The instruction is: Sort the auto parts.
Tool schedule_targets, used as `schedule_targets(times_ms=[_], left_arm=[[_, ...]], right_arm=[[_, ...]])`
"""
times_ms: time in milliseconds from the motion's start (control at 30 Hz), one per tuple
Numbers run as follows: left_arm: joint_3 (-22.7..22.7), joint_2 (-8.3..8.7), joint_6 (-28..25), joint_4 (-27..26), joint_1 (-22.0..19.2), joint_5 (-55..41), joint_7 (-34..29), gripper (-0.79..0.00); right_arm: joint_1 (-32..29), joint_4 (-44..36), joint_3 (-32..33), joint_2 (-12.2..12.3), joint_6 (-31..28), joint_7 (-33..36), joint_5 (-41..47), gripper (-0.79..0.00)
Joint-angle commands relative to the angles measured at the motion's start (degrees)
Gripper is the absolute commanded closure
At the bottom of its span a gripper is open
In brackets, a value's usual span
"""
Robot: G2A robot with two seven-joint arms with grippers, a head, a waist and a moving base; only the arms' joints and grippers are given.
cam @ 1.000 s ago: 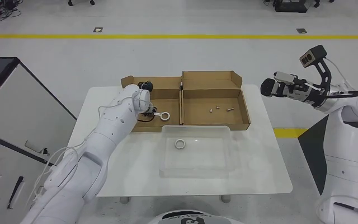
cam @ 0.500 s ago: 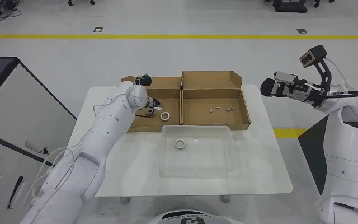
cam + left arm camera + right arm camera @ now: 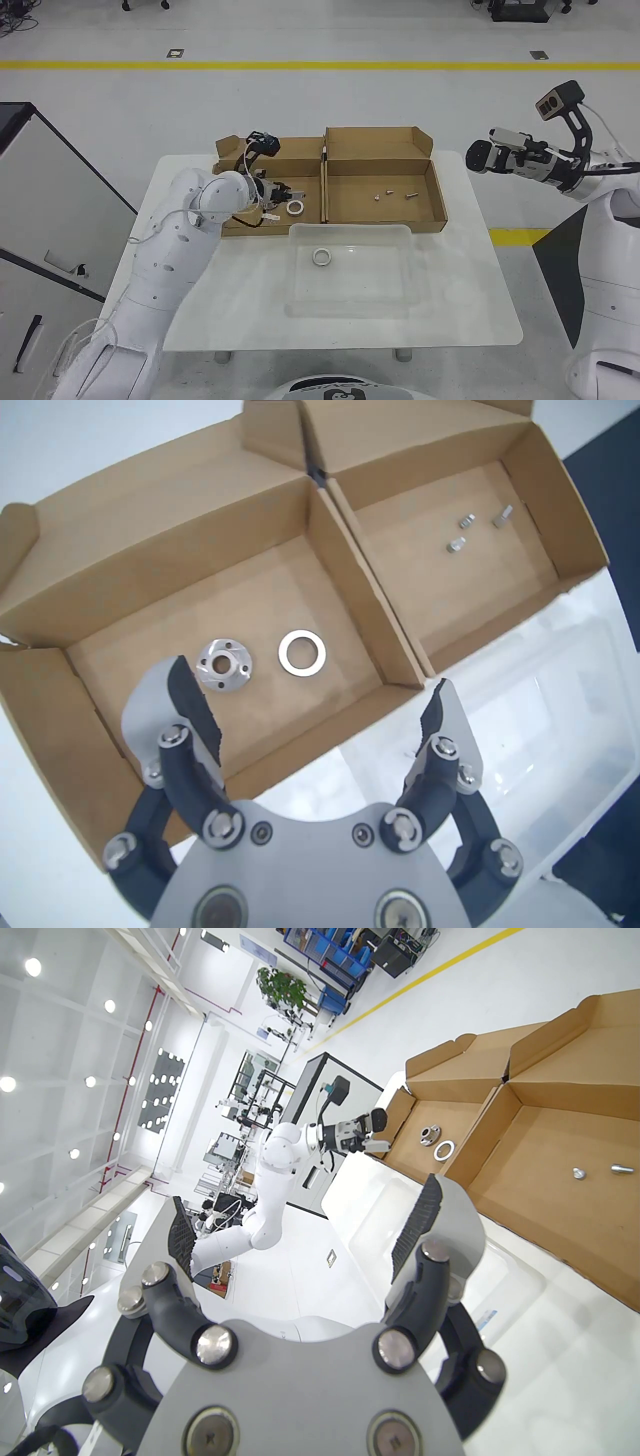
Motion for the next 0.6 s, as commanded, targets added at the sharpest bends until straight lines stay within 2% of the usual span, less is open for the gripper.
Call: schedule_targets(times_ms=[0, 133, 233, 567], left_arm=[[-0.59, 0.48, -2.43, -4.57, 2.76, 0.21, -0.80, -0.785], [-0.49, 1.09, -6.02, -9.06, 5.53, 0.85, -2.12, -0.785], [0.00, 1.45, -9.30, -10.59, 6.48, 0.81, -3.40, -0.785], [0.08, 1.49, -9.58, -10.74, 6.54, 1.19, -3.49, -0.785]], right_arm=[[0.00, 0.00, 0.00, 0.00, 0.00, 0.00, 0.00, -0.785], [0.00, 0.00, 0.00, 0.00, 0.00, 0.00, 0.00, -0.785], [0.00, 0.00, 0.00, 0.00, 0.00, 0.00, 0.00, -0.785], [0.00, 0.00, 0.00, 0.00, 0.00, 0.00, 0.00, -0.785]])
